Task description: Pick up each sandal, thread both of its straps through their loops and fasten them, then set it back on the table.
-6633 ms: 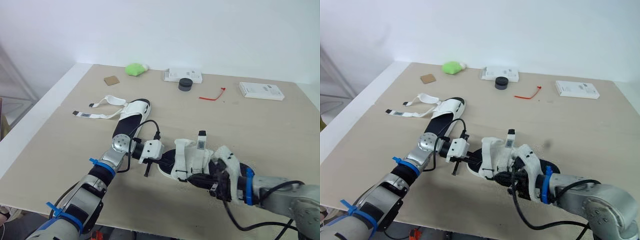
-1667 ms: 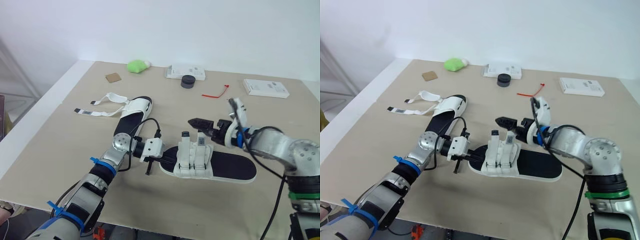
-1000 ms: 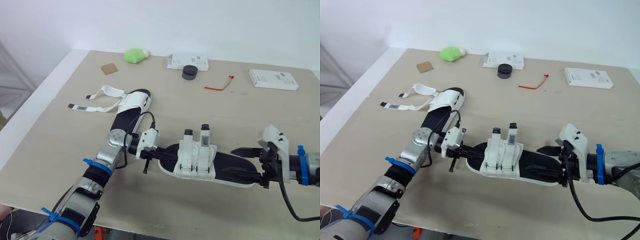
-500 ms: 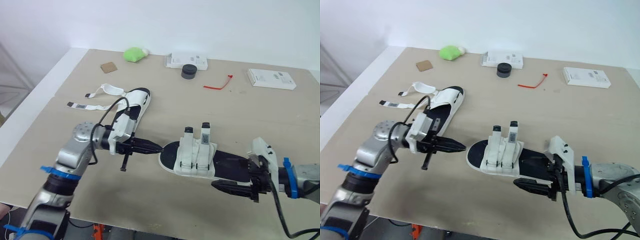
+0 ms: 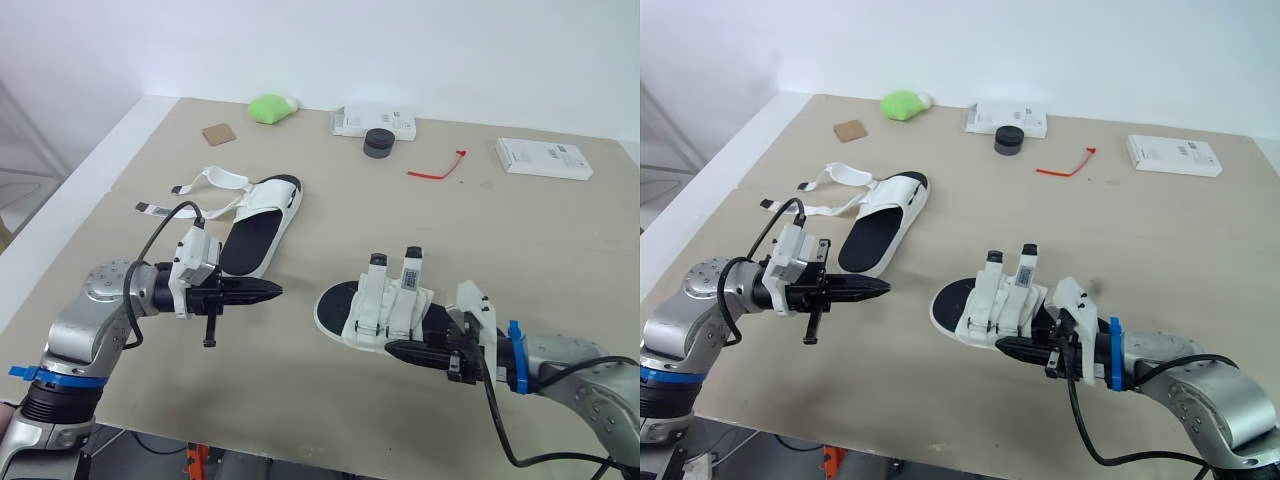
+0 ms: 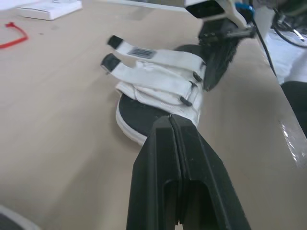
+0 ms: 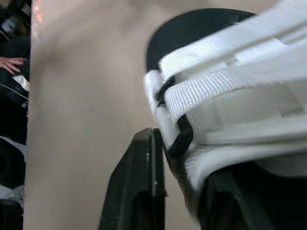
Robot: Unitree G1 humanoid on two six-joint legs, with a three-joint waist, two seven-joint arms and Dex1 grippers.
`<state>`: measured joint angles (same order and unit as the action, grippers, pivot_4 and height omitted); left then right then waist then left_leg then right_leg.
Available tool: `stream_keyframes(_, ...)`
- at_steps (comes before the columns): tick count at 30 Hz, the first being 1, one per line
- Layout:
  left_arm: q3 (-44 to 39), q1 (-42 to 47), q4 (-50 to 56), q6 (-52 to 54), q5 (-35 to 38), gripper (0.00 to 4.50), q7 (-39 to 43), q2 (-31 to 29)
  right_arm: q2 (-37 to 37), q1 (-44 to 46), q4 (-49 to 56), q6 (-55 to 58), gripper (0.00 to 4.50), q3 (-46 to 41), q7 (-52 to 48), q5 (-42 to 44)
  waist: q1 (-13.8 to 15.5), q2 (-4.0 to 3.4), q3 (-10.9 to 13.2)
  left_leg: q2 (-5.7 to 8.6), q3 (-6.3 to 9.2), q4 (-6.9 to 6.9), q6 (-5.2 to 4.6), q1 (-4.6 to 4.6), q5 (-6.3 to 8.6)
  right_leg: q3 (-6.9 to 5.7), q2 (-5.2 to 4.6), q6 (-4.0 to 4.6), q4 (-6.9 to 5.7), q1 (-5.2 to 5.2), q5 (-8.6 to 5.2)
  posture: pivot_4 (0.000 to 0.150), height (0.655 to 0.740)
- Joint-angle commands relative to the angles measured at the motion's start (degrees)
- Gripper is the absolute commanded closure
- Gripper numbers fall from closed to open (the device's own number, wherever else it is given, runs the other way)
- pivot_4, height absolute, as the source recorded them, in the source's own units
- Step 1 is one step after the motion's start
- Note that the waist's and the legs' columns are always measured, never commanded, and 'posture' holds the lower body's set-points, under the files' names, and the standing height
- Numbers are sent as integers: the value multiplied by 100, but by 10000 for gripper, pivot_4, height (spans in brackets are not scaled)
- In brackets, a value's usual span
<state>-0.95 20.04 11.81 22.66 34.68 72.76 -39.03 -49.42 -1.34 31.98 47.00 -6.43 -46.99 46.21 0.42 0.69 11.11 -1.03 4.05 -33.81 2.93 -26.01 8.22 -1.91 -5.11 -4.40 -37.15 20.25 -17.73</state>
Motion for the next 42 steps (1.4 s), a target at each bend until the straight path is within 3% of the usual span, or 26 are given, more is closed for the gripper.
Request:
stream_keyframes(1, -289, -230, 428, 310, 331, 45000, -70, -228, 134, -25, 85, -48, 44036, -85, 19, 96, -3, -1, 0, -2, -1, -1, 0, 1, 0, 3, 1, 1, -2, 0, 1, 1500, 7400)
stream_keyframes(10, -767, -706, 1060, 864, 853, 45000, -650, -405, 255, 1249, -1613, 43, 44580, -1577, 1091, 150, -2, -5, 2, -24, -9, -19, 11, 0, -40, 17, 21, 21, -11, 12, 50, 1500, 7400)
stream_keyframes(17, -947, -1087, 1552, 1013, 1055, 45000, -1280, -270, 476, 2473, -3850, -475, 44580, -1099, 2504, -1621, -7, -7, 1, -51, -19, -16, 11, -1, -59, 33, 52, 76, -13, 28, 97, 1500, 7400)
stream_keyframes(23, -957, -1241, 1687, 964, 1002, 45000, -1476, -287, 1207, 3290, -5124, -441, 44580, -1213, 3407, -2072, -167, -4, -5, -74, -69, -14, 19, 13, -70, 95, 77, 85, -71, 69, 103, 1500, 7400)
stream_keyframes(28, -1001, -1283, 1728, 989, 1034, 45000, -1603, -291, 1420, 3338, -5034, -251, 25143, -1412, 3293, -1830, -148, 1, -5, -74, -89, -14, -12, 37, -100, 125, 77, 76, -84, 68, 108, 1500, 7400)
stream_keyframes(30, -1002, -1271, 1735, 1005, 1058, 45000, -1641, -292, 1381, 3267, -4867, -183, 15304, -1384, 3168, -1823, -146, 1, -6, -74, -92, -14, -16, 37, -113, 133, 77, 77, -84, 69, 116, 1500, 7400)
stream_keyframes(34, -1034, -1212, 1662, 1023, 1100, 45000, -1693, -303, 1091, 3080, -4403, 100, 830, -1504, 2538, -1536, -144, 1, -5, -74, -97, -14, -19, 37, -117, 142, 78, 80, -84, 72, 123, 1500, 7400)
stream_keyframes(38, -1124, -1073, 1557, 1116, 1225, 45000, -1783, -310, 453, 2619, -3739, 415, 830, -1646, 1595, -1164, -121, -1, -5, -72, -102, -10, -19, 26, -117, 148, 79, 91, -85, 84, 142, 1500, 7400)
stream_keyframes(42, -1249, -930, 1450, 1296, 1374, 45000, -2012, -286, -322, 1433, -2648, 534, 830, -1807, 260, -725, -145, -3, -5, -74, -109, 2, -20, 16, -116, 155, 82, 83, -91, 107, 140, 1500, 7400)
